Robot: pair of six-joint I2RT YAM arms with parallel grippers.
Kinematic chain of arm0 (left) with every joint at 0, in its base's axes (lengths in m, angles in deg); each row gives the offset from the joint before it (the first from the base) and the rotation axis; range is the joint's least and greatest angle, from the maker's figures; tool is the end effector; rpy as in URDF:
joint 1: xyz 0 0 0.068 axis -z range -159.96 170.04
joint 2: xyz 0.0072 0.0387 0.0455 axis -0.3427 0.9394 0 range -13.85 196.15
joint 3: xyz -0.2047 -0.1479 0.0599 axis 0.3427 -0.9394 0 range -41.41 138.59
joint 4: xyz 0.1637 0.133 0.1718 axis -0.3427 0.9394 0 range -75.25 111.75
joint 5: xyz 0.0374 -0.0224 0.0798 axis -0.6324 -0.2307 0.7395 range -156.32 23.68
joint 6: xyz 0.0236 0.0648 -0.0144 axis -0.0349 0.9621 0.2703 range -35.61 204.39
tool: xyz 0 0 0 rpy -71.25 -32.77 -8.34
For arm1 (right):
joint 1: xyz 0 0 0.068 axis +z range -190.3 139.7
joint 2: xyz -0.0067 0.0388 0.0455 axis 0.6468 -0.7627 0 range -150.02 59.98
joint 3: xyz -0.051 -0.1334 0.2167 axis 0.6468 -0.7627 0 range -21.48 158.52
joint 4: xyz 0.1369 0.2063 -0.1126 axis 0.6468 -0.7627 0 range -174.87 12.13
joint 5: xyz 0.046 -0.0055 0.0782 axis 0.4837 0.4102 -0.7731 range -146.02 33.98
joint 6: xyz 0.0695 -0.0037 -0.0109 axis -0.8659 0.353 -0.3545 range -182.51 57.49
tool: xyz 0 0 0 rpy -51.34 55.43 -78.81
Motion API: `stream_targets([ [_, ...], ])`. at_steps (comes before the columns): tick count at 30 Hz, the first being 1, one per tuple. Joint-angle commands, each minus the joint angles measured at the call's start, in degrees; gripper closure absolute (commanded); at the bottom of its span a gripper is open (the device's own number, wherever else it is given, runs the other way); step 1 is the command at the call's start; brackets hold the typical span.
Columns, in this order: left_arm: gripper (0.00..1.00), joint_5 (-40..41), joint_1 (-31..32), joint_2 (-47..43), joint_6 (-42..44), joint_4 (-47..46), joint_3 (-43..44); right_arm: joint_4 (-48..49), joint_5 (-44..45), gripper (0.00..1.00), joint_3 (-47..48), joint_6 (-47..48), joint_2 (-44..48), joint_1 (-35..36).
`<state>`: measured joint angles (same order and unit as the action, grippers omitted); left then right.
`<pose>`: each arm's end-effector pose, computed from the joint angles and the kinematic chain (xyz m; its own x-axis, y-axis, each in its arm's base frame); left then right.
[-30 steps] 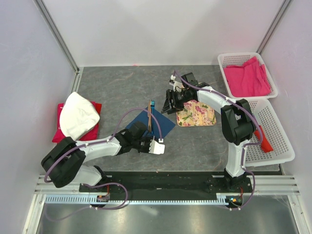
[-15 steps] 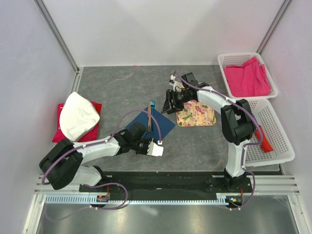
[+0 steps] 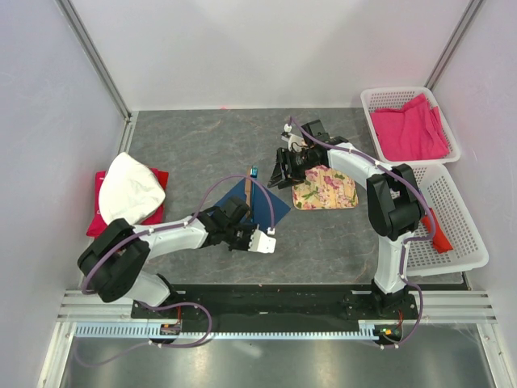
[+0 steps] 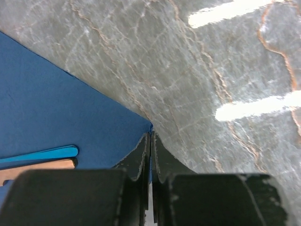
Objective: Place the utensils on the paper napkin and roll it up
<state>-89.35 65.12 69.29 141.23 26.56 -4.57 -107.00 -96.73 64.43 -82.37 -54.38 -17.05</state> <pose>0.1802 -0.2125 0.1103 0.3397 0.7504 -0.5669 0.9382 -0.2278 0.2607 0.3895 0.2083 0.1728 -0.9403 -0.1237 -0.3171 -0.3201 0.6385 0.6999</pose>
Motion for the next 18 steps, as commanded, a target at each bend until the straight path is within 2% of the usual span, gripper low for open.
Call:
stream_targets([
  [1,0.98,-2.02,1.58,-2.62,0.91,5.94,0.43,0.91,-1.65,0.41,0.75,1.14,-0.15,-0.31],
  [8,0.98,-0.98,3.52,-3.95,-8.40,8.31,2.97,0.65,-2.09,0.41,0.84,1.31,-0.07,-0.39],
  [12,0.98,-0.53,1.51,-2.10,-8.76,8.84,8.32,0.21,-2.18,0.41,0.66,1.57,0.28,-0.48],
  [18,0.98,-1.58,-2.09,1.24,-4.64,7.79,12.20,-0.32,-3.15,0.42,-0.65,0.96,0.90,-0.74],
])
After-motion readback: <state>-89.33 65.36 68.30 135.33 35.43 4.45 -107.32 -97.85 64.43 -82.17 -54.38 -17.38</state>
